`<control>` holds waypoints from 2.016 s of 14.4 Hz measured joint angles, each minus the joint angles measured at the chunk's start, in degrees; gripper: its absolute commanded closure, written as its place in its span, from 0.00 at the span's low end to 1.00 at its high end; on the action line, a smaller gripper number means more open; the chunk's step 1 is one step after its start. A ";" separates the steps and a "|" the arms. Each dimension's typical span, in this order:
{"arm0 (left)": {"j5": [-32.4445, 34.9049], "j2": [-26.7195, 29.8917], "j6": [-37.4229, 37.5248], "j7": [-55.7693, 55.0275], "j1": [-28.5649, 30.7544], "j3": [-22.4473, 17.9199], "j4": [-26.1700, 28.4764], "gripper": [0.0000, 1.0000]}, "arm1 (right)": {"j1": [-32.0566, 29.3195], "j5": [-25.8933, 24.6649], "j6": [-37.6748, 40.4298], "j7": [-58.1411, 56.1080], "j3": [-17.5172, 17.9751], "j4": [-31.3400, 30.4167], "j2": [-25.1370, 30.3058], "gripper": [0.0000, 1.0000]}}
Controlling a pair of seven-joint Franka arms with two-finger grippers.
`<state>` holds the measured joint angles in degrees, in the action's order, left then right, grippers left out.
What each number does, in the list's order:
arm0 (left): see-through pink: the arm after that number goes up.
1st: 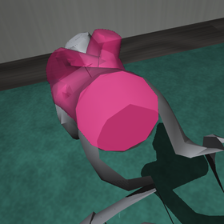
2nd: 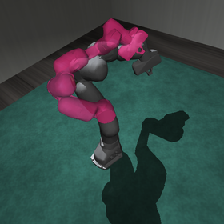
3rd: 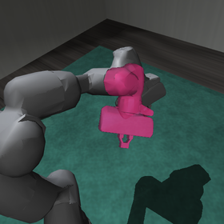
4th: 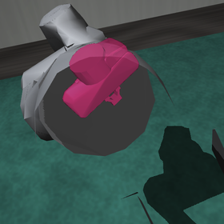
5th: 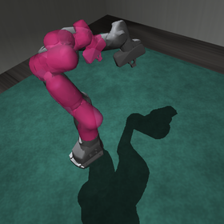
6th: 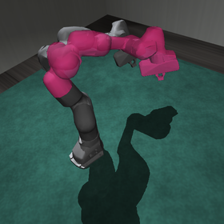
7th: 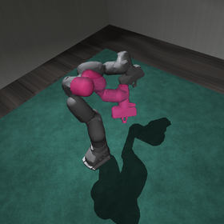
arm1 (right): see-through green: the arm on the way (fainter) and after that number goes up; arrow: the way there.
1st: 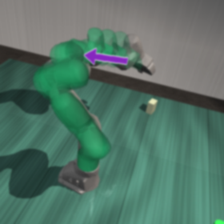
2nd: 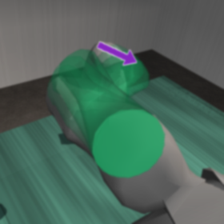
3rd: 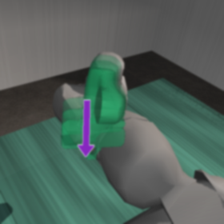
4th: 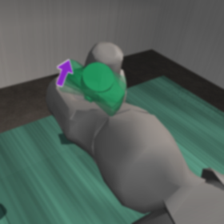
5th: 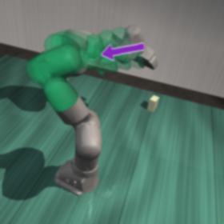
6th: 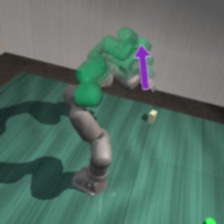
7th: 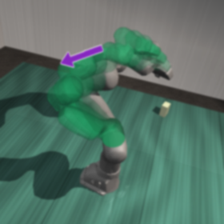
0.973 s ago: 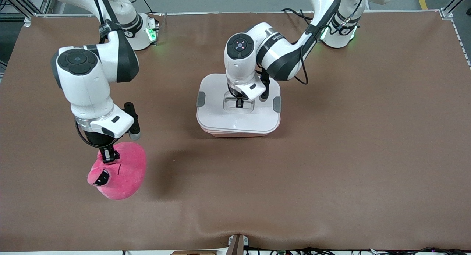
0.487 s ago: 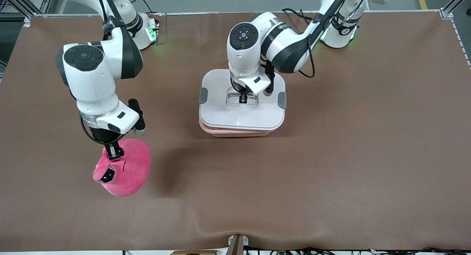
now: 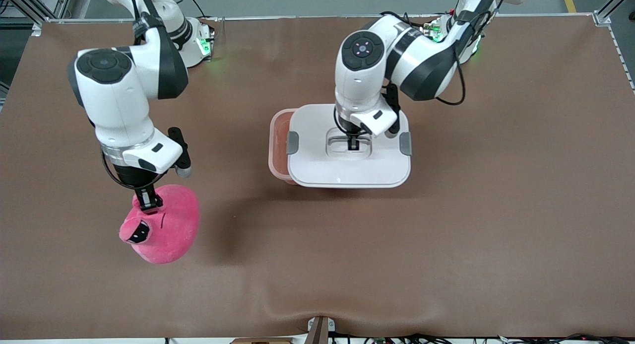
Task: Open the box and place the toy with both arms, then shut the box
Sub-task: 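Lift the lid off the box with the left gripper, sliding it aside, then carry the plush with the right gripper over the open pink box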
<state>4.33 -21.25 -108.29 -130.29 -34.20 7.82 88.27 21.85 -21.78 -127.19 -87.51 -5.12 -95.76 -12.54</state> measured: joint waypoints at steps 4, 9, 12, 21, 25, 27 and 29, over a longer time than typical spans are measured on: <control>0.57 1.87 0.12 3.31 4.14 -0.05 2.86 1.00 | 0.00 0.00 0.50 -1.13 -0.04 -0.49 1.31 1.00; 0.64 5.49 -2.40 7.37 10.22 -0.03 8.06 1.00 | 0.11 0.00 0.60 -3.44 0.08 -1.06 1.40 1.00; 0.71 10.05 -8.85 11.70 13.37 -0.01 16.47 1.00 | 0.18 0.00 1.31 -3.96 0.11 -1.12 1.40 1.00; 0.73 16.38 -13.67 21.65 22.20 0.07 25.56 1.00 | 2.37 0.00 4.15 -4.05 0.28 -1.12 1.84 1.00; 0.73 17.35 -14.45 28.21 26.45 0.06 26.89 1.00 | 4.55 0.00 6.37 -4.02 0.37 -1.12 1.99 1.00; 0.72 17.69 -14.67 29.66 27.55 0.06 27.02 1.00 | 6.42 0.00 7.80 -3.98 0.39 -1.11 2.22 1.00; 0.71 18.08 -14.68 30.50 27.77 0.10 27.39 1.00 | 8.83 0.02 9.83 -3.65 0.44 -1.10 2.67 1.00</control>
<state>5.04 -3.17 -122.96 -99.79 -6.43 7.91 115.65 30.68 -21.76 -117.36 -91.16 -4.68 -96.86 -9.87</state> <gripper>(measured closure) 0.934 0.850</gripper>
